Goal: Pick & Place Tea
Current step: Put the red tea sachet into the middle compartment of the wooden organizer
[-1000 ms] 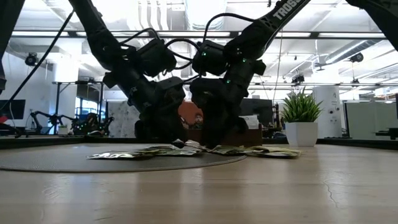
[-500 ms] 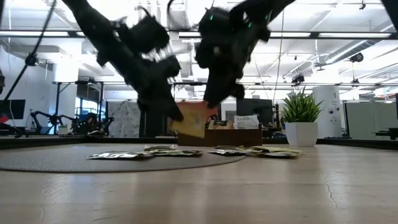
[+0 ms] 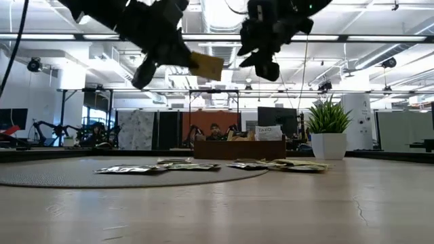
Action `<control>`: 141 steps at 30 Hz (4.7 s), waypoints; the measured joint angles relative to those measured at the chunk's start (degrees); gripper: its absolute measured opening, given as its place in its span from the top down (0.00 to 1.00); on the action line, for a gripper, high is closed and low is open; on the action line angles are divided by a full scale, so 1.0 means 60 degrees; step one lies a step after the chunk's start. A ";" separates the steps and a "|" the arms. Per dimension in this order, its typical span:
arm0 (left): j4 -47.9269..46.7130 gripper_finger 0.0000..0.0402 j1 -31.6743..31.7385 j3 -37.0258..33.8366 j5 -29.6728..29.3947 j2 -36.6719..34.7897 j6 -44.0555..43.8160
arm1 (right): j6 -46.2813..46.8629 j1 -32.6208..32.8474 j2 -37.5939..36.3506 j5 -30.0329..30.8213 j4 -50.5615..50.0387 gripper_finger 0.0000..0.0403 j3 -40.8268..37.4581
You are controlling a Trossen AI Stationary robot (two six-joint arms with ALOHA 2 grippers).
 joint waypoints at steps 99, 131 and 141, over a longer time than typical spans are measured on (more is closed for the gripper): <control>0.3140 0.75 0.0950 0.0946 -0.2861 0.0337 -0.7403 | 0.0588 -0.1665 0.0291 -0.1972 0.2291 0.98 0.0250; 0.1466 0.75 0.5395 0.0630 0.8094 -0.0554 -1.8051 | 0.2543 0.0086 -0.2570 0.4319 1.0302 0.98 -0.5224; 0.3465 0.75 0.5558 0.0630 0.9504 0.0247 -1.8891 | 0.2848 0.0405 -0.2529 0.4762 1.0433 0.98 -0.5231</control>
